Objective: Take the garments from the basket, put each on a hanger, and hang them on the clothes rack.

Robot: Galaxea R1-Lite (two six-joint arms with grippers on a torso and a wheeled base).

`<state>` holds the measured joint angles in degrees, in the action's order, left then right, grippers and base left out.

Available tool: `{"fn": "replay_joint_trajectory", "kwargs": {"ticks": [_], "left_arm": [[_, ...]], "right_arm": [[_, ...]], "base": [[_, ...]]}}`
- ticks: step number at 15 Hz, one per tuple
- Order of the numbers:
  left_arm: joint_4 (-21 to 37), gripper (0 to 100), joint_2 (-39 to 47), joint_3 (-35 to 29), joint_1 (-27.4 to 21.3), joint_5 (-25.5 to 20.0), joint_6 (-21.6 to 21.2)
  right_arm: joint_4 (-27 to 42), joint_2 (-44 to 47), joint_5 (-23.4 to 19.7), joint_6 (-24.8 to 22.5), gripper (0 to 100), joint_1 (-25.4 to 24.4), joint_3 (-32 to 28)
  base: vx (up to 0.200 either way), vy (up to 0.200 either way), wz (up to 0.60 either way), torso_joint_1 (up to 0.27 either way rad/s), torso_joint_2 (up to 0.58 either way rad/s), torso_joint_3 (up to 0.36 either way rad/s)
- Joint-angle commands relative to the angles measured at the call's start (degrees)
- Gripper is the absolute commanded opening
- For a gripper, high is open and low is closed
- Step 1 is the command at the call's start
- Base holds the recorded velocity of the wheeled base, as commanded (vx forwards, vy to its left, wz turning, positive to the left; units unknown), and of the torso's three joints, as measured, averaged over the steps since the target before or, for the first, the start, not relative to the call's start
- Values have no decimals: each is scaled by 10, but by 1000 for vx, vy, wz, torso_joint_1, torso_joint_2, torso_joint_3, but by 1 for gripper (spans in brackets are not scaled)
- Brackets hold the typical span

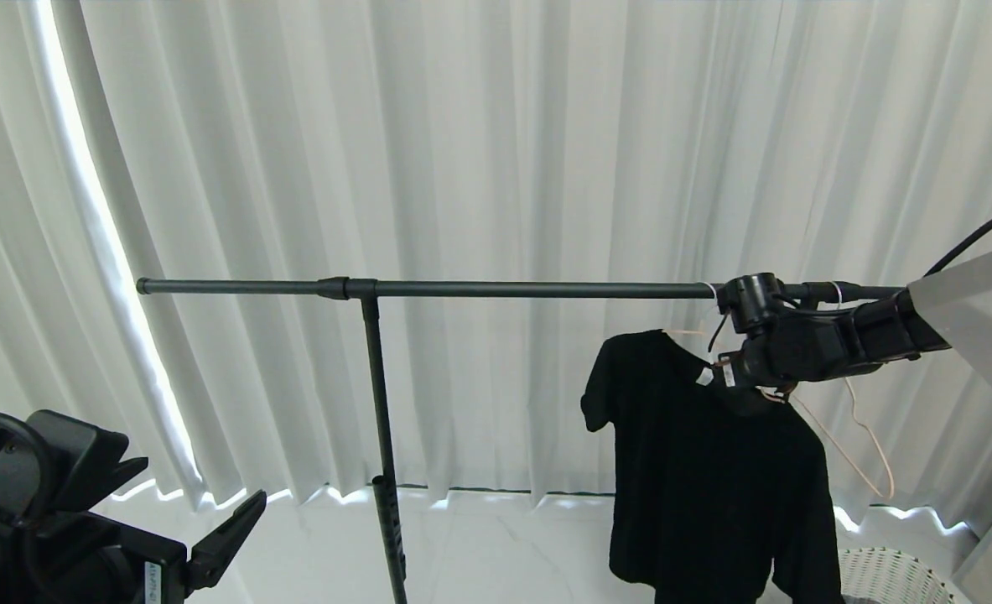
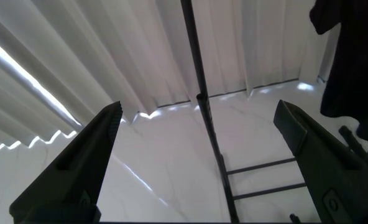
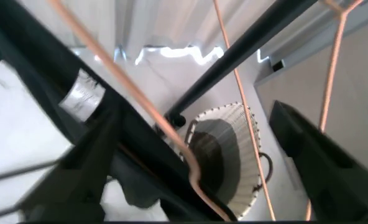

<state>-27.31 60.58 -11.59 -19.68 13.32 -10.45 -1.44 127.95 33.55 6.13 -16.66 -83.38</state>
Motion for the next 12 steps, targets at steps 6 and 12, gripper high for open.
{"fn": "replay_joint_trajectory", "kwargs": {"ticks": [6,12], "left_arm": [[0,100,-2,10,2,0,3],[0,100,-9,22,29,0,2]], "right_arm": [[89,-168,-10,68,100,1,51],[248,-437,-26,51,100,1,207]], "base": [[0,0,0,0,0,0],[0,0,0,0,0,0]]}}
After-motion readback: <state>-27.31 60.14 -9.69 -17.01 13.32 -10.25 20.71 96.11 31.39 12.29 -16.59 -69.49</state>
